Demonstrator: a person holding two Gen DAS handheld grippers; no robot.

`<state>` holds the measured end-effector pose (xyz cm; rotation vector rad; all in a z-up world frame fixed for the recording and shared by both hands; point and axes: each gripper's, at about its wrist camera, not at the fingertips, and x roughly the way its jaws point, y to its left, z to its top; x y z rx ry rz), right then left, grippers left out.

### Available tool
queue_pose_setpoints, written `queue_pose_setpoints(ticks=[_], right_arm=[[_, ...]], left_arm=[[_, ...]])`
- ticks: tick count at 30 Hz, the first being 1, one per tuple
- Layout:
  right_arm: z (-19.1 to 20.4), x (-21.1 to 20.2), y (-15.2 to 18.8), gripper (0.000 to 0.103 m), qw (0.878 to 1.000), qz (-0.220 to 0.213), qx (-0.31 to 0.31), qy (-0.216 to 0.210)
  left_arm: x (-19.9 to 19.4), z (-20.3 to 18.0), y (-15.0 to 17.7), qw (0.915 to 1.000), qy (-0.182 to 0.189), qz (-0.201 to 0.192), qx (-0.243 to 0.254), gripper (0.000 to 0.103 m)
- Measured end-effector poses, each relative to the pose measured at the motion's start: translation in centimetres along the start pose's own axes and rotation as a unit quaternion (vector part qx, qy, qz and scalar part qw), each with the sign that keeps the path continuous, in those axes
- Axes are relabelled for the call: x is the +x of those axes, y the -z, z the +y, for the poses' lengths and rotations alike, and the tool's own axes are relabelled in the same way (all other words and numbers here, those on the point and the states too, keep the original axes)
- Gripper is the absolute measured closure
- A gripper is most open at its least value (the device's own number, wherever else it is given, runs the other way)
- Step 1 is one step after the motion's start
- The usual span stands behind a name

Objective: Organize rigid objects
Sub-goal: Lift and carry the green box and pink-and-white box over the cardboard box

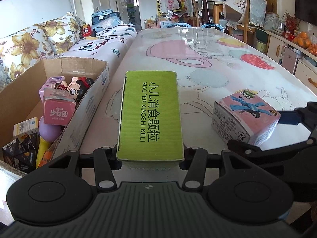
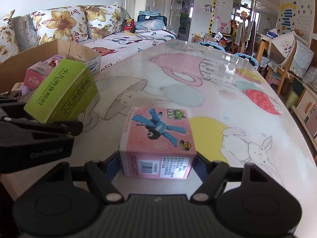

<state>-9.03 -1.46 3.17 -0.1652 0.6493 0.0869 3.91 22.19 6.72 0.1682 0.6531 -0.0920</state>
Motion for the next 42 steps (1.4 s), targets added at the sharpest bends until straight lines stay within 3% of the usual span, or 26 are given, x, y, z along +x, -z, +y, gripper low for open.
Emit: queue_pose_setpoints(ticks=[2, 6, 7, 8, 20, 42], right_arm=[[-0.2, 0.4, -0.1, 0.015, 1.0, -0.001, 0.003, 0.006], [-0.4, 0.8, -0.3, 0.015, 1.0, -0.012, 0.011, 0.008], [-0.3, 0.8, -0.4, 0.019, 1.0, -0.014, 0.01, 0.005], [-0.3, 0.8, -0.4, 0.03, 1.0, -0.014, 0.011, 0.006], [-0.2, -1.9, -1.5, 0.033, 0.999, -0.044, 0.031, -0.004], [7.3, -6.6, -9.3, 0.033, 0.987, -0.115, -0.045, -0.1]], left_arm=[[0.1, 0.1, 0.1, 1.0, -0.001, 0.001, 0.0, 0.041], [-0.2, 0.2, 0.5, 1.0, -0.005, 0.007, -0.004, 0.041], [-0.3, 0.3, 0.5, 0.9999, -0.005, 0.007, -0.007, 0.041], [-0.4, 0.4, 0.5, 0.9999, -0.005, 0.006, -0.009, 0.041], [-2.6, 1.9, -0.8, 0.9993, -0.008, -0.017, -0.032, 0.041], [-4.0, 10.0, -3.9, 0.9877, -0.112, -0.026, -0.106, 0.041]])
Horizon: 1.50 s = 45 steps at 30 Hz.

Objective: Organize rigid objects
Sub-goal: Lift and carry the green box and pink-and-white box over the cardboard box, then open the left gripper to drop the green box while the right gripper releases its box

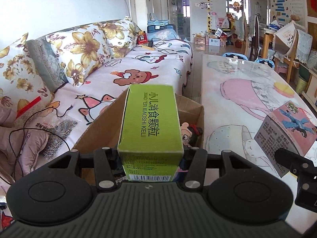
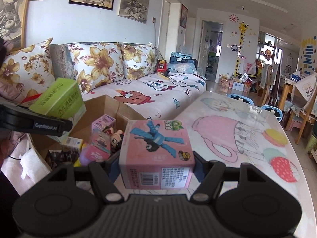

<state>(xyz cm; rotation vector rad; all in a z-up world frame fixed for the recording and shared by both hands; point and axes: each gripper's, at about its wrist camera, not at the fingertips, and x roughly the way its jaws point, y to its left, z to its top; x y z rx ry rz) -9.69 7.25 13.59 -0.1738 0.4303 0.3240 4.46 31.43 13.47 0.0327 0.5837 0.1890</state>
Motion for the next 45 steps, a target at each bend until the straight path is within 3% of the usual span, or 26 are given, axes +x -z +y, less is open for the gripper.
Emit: queue_pose_setpoints(ticks=[8, 18, 40, 43, 44, 45], right_arm=[[3.9, 2.6, -2.5, 0.033, 0.999, -0.003, -0.028, -0.038], [8.1, 7.3, -2.7, 0.033, 0.996, 0.017, -0.06, -0.067], [11.4, 15.0, -3.7, 0.032, 0.989, 0.03, -0.111, -0.094], [11.2, 15.4, -3.7, 0.027, 0.987, 0.031, -0.113, -0.112], [11.4, 15.3, -3.6, 0.02, 0.986, 0.028, -0.115, -0.117], [11.5, 15.0, -3.5, 0.018, 0.985, 0.023, -0.12, -0.118]], left_arm=[[0.9, 0.7, 0.0, 0.9998, -0.015, 0.007, -0.01, 0.042], [3.1, 2.9, -0.6, 0.9992, -0.029, 0.014, -0.025, 0.042], [5.2, 3.3, -1.5, 0.9986, -0.036, 0.023, -0.029, 0.041], [5.1, 3.3, -1.5, 0.9992, -0.023, 0.021, -0.027, 0.02], [4.9, 3.2, -1.5, 0.9993, -0.022, 0.018, -0.024, 0.004], [4.7, 3.2, -1.4, 0.9992, -0.03, 0.013, -0.02, 0.0]])
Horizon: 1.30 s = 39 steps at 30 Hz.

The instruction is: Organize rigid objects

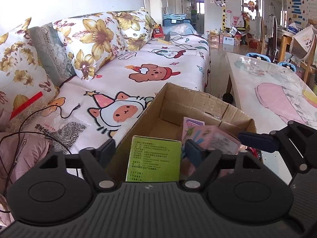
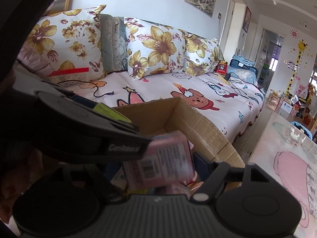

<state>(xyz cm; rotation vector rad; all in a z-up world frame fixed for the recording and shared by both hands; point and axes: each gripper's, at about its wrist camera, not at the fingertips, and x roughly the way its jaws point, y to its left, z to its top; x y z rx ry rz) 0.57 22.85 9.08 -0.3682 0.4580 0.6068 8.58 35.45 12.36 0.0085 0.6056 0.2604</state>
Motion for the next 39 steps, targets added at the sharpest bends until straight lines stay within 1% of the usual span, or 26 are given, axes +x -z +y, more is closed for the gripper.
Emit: queue_pose_setpoints(ticks=[2, 6, 9, 11, 14, 16, 20, 25, 31, 39], right_arm=[[0.4, -0.3, 0.1, 0.017, 1.0, -0.005, -0.011, 0.005], [0.3, -1.5, 0.4, 0.017, 1.0, -0.01, 0.001, 0.004], [0.1, -2.8, 0.6, 0.017, 1.0, -0.016, 0.01, 0.02], [-0.3, -3.9, 0.8, 0.014, 0.999, -0.018, 0.028, 0.029], [-0.9, -5.6, 1.0, 0.011, 0.997, -0.019, 0.053, 0.049], [-1.3, -6.7, 1.2, 0.011, 0.995, -0.017, 0.068, 0.068], [-2.4, -8.6, 1.7, 0.007, 0.989, -0.013, 0.105, 0.102], [-3.3, -10.8, 2.4, 0.007, 0.98, -0.006, 0.146, 0.133], [-3.2, -13.5, 2.9, 0.007, 0.975, -0.011, 0.173, 0.138], [-1.7, -16.7, 3.1, 0.007, 0.975, -0.029, 0.162, 0.148]], left_arm=[[-0.5, 0.1, 0.0, 0.9999, -0.005, -0.008, 0.008, 0.0], [-1.4, 0.6, -0.1, 0.9999, -0.004, -0.012, -0.003, 0.0], [-2.3, 0.6, 0.0, 0.9998, -0.006, -0.019, 0.0, 0.0], [-3.1, 0.6, 0.1, 0.9997, -0.007, -0.022, 0.0, 0.0], [-4.3, 0.4, 0.3, 0.9996, -0.002, -0.028, -0.005, 0.0], [-5.1, 0.3, 0.6, 0.9995, -0.001, -0.031, -0.005, 0.0], [-6.7, 0.0, 1.2, 0.9994, 0.003, -0.033, -0.003, 0.0], [-8.5, -0.4, 1.9, 0.9992, 0.015, -0.036, -0.002, 0.0], [-10.7, -1.0, 2.8, 0.9988, 0.019, -0.045, 0.004, 0.0], [-12.4, -0.7, 3.4, 0.9981, 0.022, -0.058, 0.005, 0.0]])
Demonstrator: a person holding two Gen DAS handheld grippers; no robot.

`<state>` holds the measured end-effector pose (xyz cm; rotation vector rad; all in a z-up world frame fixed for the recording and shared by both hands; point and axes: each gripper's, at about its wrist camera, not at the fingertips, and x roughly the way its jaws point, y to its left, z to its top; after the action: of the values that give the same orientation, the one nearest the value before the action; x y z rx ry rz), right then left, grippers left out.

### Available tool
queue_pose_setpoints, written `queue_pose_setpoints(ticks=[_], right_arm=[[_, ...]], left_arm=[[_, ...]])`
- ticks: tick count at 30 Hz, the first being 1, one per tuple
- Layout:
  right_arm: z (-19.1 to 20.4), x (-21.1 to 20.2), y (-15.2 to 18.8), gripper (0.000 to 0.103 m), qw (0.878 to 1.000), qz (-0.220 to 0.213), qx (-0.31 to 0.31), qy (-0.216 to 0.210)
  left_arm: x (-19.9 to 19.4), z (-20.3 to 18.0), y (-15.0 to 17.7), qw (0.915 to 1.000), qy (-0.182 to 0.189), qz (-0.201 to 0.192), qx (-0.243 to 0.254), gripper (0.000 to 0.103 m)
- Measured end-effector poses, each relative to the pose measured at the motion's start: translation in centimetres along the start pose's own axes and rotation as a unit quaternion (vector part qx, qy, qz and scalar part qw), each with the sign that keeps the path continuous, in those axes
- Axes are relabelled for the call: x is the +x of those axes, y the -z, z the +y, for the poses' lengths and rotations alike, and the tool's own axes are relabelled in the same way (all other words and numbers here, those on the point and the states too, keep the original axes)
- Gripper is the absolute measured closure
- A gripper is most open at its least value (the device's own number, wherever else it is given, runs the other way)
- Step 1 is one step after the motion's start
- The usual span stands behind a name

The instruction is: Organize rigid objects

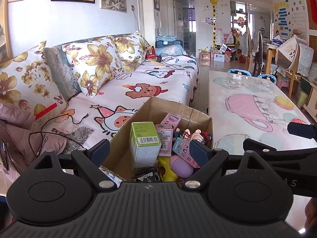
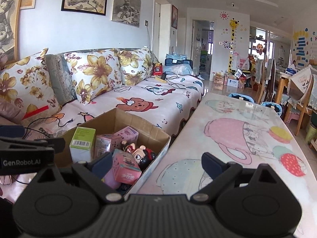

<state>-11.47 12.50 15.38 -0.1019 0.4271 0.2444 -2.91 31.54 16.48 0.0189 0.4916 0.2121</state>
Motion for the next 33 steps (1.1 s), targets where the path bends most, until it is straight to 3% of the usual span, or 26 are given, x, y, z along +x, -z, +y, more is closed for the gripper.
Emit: queue_pose_setpoints(ticks=[15, 33], right_arm=[[1.2, -3.7, 0.4, 0.007, 1.0, -0.024, -0.012, 0.005], [1.7, -3.8, 0.8, 0.007, 1.0, -0.024, -0.014, 0.006]], left_arm=[[-2.2, 0.1, 1.0, 0.9998, 0.008, -0.015, -0.005, 0.0], [-2.4, 0.1, 1.6, 0.9997, 0.007, -0.016, -0.015, 0.0]])
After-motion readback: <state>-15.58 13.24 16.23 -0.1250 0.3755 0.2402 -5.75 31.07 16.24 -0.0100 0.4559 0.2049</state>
